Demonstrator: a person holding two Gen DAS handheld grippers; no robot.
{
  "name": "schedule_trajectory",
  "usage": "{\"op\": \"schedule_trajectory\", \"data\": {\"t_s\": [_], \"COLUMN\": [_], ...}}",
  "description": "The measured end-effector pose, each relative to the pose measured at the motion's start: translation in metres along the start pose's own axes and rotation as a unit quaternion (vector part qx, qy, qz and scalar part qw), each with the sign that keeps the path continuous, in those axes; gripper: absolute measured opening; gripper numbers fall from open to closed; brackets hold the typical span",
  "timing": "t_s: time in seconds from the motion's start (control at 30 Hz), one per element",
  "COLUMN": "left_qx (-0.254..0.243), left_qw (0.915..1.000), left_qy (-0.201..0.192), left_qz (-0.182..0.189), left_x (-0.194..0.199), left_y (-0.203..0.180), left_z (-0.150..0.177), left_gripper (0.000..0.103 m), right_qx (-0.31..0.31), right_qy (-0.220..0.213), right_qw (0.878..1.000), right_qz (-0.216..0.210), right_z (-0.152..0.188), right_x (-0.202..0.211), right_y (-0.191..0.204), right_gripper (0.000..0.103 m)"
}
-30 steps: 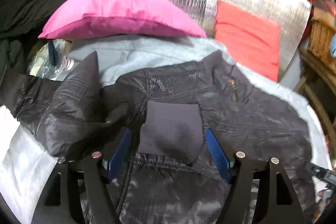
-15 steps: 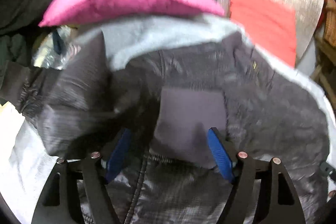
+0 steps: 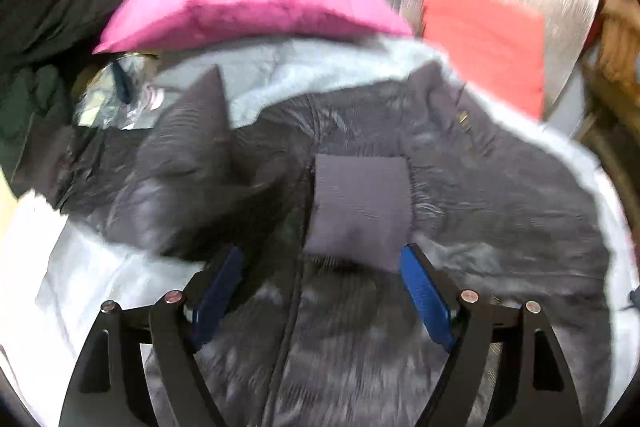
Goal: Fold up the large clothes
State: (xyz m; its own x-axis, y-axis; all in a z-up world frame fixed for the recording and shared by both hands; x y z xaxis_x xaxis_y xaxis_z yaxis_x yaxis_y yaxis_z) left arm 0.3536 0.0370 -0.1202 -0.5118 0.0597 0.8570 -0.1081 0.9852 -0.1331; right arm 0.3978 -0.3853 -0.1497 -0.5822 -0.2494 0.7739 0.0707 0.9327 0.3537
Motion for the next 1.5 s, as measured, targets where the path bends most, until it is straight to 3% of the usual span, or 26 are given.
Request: {"op": "schedule_trajectory", "data": {"t_s": [0.13,0.23,0.3,0.4,0.53,0.63,0.73,0.97,1.13,1.17,1.23,1.27,1.4,1.5], "left_qx": [0.067,0.152,0.216,0.280,0.332,0.343,0.335,0.283,0.275,0.276,0.272,0.269,0.253,0.224], "left_qw": [0.9955,0.9823,0.9701,0.9561,0.9397,0.9353,0.9385,0.9584,0.9606,0.9602,0.9616,0.9628,0.9668,0.9723], "left_qy": [-0.024,-0.036,-0.036,-0.039,-0.061,-0.063,-0.059,-0.034,-0.034,-0.034,-0.028,-0.023,-0.029,-0.065], "left_qz": [0.063,0.104,0.105,0.078,0.056,0.060,0.060,0.004,-0.019,-0.022,-0.022,-0.019,-0.028,-0.012], "left_x": [0.035,0.052,0.054,0.053,0.054,0.040,0.019,-0.041,-0.064,-0.067,-0.073,-0.076,-0.061,-0.023], "left_y": [0.053,0.113,0.162,0.226,0.291,0.323,0.335,0.350,0.360,0.362,0.363,0.362,0.352,0.326], "left_z": [0.023,0.039,0.049,0.059,0.052,0.034,0.013,-0.021,-0.036,-0.039,-0.043,-0.044,-0.049,-0.053], "left_gripper": [0.084,0.085,0.085,0.085,0.084,0.084,0.084,0.078,0.076,0.072,0.038,0.028,0.016,0.014], "right_qx": [0.004,-0.005,-0.012,-0.010,0.023,0.045,0.079,0.087,0.091,0.093,0.097,0.097,0.091,0.080], "right_qy": [-0.039,-0.044,-0.039,-0.031,-0.035,-0.032,-0.030,-0.041,-0.032,-0.034,-0.040,-0.042,-0.044,-0.048], "right_qw": [0.999,0.999,0.999,0.999,0.999,0.998,0.995,0.992,0.990,0.989,0.988,0.988,0.988,0.990], "right_qz": [-0.022,-0.015,-0.006,0.007,0.024,0.024,0.044,0.082,0.103,0.108,0.115,0.117,0.114,0.106], "right_z": [0.058,0.106,0.128,0.155,0.167,0.175,0.178,0.179,0.184,0.185,0.186,0.186,0.188,0.189], "right_x": [0.049,0.066,0.069,0.070,0.068,0.061,0.051,0.041,0.027,0.026,0.026,0.026,0.025,0.027], "right_y": [0.007,0.003,-0.001,0.004,0.025,0.044,0.058,0.061,0.059,0.059,0.059,0.059,0.056,0.053], "right_gripper": [0.086,0.086,0.086,0.086,0.086,0.086,0.086,0.086,0.086,0.086,0.086,0.086,0.086,0.086]}}
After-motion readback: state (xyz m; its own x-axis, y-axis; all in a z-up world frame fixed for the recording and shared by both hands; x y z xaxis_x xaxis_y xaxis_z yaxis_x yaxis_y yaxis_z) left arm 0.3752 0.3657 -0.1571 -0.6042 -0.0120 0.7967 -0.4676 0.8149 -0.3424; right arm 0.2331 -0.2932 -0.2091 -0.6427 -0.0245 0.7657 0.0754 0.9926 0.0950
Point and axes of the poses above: each gripper's, at about its wrist camera, not at the fingertips, and x roughly against the way its jaws point, y to its left, z to its underside, the point moved 7 cm from there along -x, roughly the way its jaws point, and after that the axes turned 11 degrees about y, right-handed, at the moved point
